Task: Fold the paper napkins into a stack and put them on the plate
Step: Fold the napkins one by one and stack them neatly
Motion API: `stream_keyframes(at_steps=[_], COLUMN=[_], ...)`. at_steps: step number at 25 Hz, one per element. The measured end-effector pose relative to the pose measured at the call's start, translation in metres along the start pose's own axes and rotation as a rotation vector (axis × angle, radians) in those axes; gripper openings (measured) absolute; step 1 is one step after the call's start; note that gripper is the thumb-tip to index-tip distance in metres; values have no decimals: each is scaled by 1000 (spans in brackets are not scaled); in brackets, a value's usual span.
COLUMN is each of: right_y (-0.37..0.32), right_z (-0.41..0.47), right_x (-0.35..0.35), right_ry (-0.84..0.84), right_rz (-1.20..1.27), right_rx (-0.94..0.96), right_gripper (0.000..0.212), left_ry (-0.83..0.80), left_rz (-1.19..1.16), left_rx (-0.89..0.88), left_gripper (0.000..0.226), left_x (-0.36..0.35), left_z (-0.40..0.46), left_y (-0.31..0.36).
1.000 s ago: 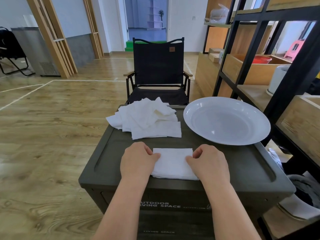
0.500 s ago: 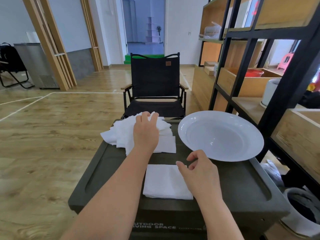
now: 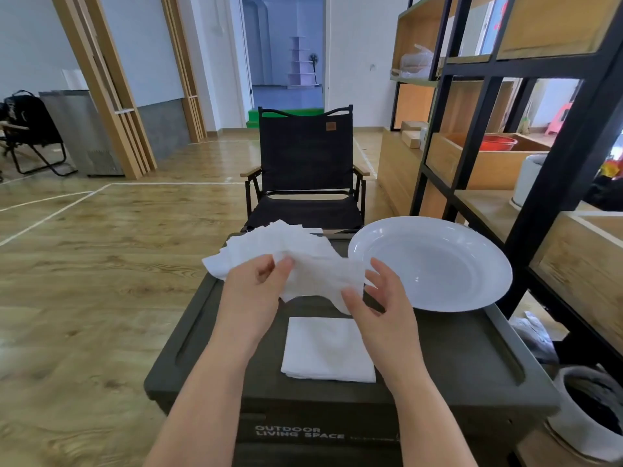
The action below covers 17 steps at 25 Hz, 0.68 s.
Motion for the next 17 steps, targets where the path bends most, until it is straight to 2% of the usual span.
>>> stream_keyframes(at_steps=[2, 4, 9, 13, 17], right_y=[-1, 3, 7, 19, 31], right_z=[-3, -4, -3, 2, 5], right_x=[-8, -10, 0, 10, 18], right_ry=[-144, -190, -80, -9, 150], right_rz=[126, 160, 157, -7, -432], right_rx=[-39, -98, -99, -166, -208], right_gripper=[29, 13, 10, 20, 19], left_ry=[-69, -70, 40, -37, -115], left_rz=[-170, -225, -301, -76, 318], left_rx=[102, 145, 219, 240, 207], left_gripper=[33, 31, 16, 20, 16], left_x=[2, 4, -3, -12, -15], left_z=[-15, -24, -29, -29, -31], left_y=[-1, -5, -17, -35, -40])
Point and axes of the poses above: each hand's wrist, its own z-axis towards the middle knuckle, its own x-axis out of the back of the hand, y = z × x, the point moved 7 cm from there along z, towards the middle knuckle, and after that the axes turned 14 degrees about -x, right-handed, at the moved point
